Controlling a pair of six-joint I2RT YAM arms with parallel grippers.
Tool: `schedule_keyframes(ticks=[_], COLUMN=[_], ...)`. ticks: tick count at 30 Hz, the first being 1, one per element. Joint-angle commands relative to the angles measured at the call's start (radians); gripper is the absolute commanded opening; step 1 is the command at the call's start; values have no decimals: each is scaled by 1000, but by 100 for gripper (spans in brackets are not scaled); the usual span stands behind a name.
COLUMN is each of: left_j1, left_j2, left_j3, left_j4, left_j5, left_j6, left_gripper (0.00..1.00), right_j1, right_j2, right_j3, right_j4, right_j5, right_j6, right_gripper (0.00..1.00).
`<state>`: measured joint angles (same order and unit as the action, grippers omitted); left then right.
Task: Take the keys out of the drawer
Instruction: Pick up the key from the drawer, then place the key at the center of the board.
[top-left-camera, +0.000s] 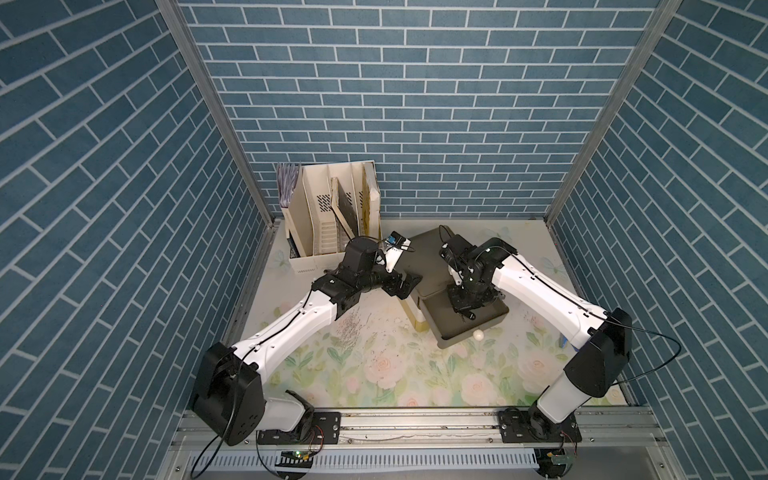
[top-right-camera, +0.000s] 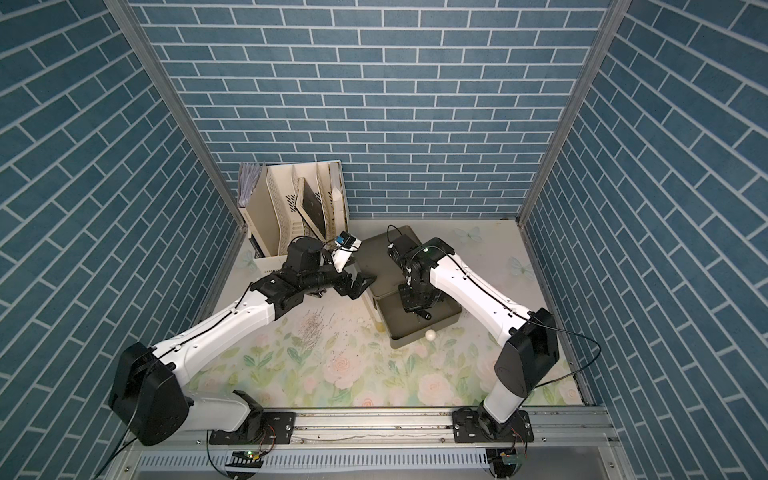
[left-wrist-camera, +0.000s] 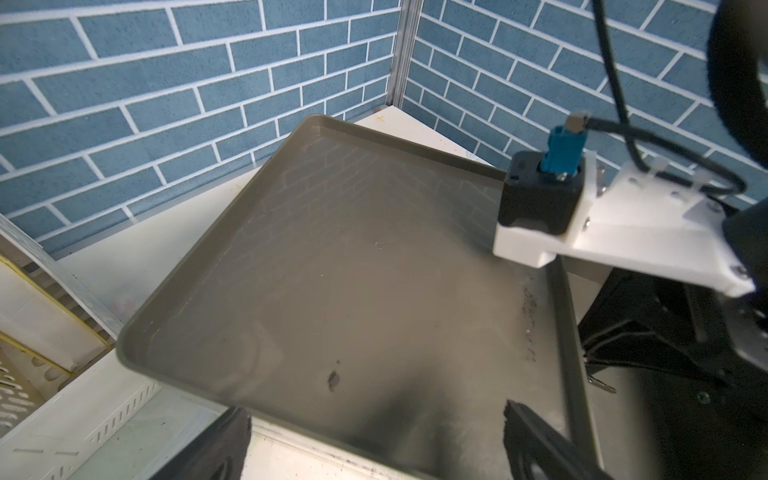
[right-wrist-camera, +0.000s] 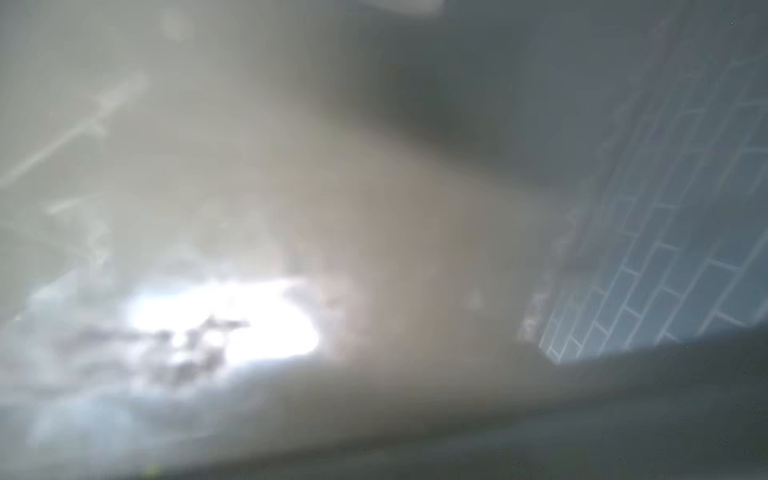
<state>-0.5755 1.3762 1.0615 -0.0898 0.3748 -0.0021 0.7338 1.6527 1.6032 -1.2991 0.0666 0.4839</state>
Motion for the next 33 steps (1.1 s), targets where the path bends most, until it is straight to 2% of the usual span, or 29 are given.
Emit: schedule_keyframes(ticks=[1, 12, 19, 23, 29, 33], left_j1=[3, 3, -4, -19, -40, -44], left_j2=[-7, -12, -25, -35, -35, -19], left_j3=[-7, 3, 18, 42, 101, 167], left_j4=[12, 16, 24, 7, -22, -68], left_j5=[-5, 0, 7, -6, -12, -41], left_j6=[7, 5, -15, -27, -56, -101], left_gripper=[100, 100, 100, 100, 100, 100], right_j1=[-14, -25, -34, -74, -168, -220], right_j2=[-10, -89, -164, -206, -284, -355], right_j3=[34, 77, 169, 194, 143, 31], right_j4=[-23, -20, -3, 16, 58, 118], right_j5=[59, 53, 120, 165, 207, 220], right_j6=[44, 98, 167, 186, 190, 173], right_gripper=[0, 0, 0, 0, 0, 0])
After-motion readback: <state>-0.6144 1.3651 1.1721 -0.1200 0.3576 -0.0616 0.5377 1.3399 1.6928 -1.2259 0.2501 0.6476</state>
